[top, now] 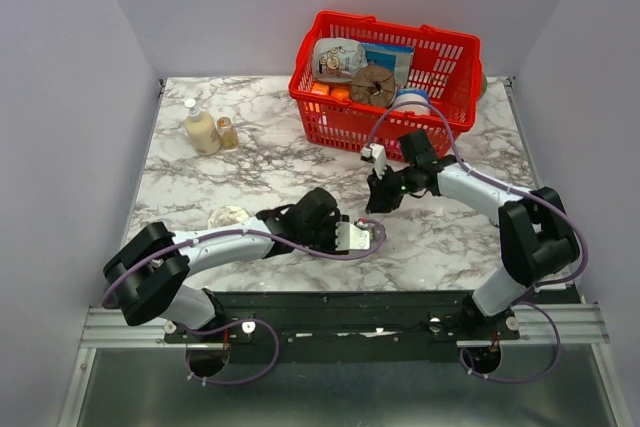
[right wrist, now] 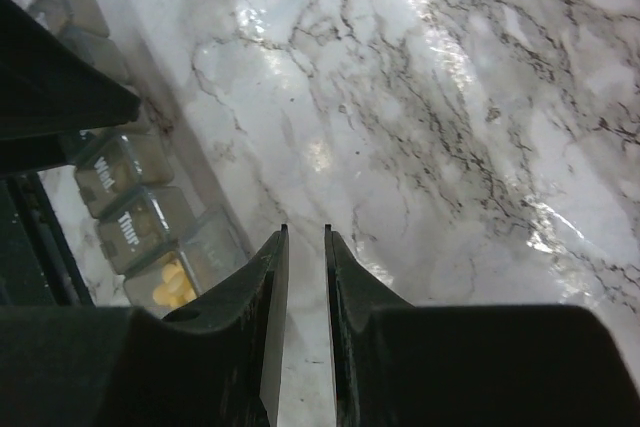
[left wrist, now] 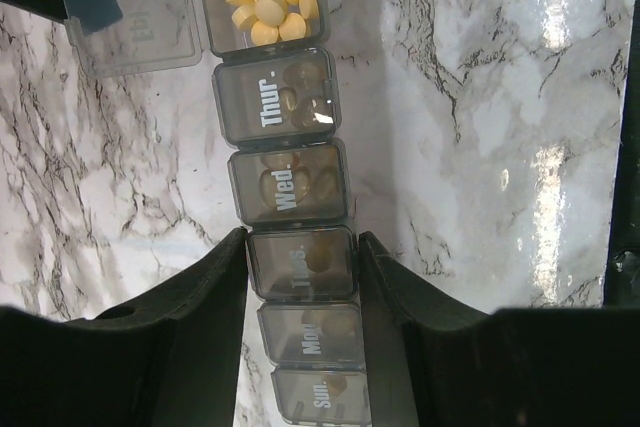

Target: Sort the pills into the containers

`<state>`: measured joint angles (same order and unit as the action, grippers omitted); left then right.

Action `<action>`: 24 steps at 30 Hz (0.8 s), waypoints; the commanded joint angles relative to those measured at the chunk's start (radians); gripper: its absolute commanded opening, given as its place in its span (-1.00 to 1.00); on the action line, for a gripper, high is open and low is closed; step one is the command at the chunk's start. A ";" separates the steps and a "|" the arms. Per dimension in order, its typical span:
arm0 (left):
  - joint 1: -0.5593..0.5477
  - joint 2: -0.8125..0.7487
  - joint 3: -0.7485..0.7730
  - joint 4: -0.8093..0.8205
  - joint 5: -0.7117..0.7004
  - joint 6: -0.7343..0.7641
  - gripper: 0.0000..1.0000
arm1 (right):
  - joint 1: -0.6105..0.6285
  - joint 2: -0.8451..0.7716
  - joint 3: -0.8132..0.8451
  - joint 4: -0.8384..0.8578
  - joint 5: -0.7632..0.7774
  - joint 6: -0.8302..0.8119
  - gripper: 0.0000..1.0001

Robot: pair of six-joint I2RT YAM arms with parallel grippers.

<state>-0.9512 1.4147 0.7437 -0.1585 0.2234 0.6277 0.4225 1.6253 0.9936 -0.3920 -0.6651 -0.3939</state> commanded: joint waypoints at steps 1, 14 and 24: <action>-0.006 0.001 0.003 0.028 0.051 -0.023 -1.00 | 0.021 -0.007 0.023 -0.059 -0.148 -0.040 -0.45; 0.065 0.096 0.098 -0.047 0.091 -0.131 -1.00 | 0.027 -0.016 0.036 -0.203 -0.215 -0.177 -0.46; 0.080 0.176 0.158 -0.075 0.116 -0.233 -1.00 | 0.061 0.134 0.080 -0.209 0.051 -0.082 -0.47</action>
<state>-0.8719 1.5658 0.8703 -0.2276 0.2909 0.4480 0.4622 1.7180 1.0485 -0.5858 -0.7639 -0.5247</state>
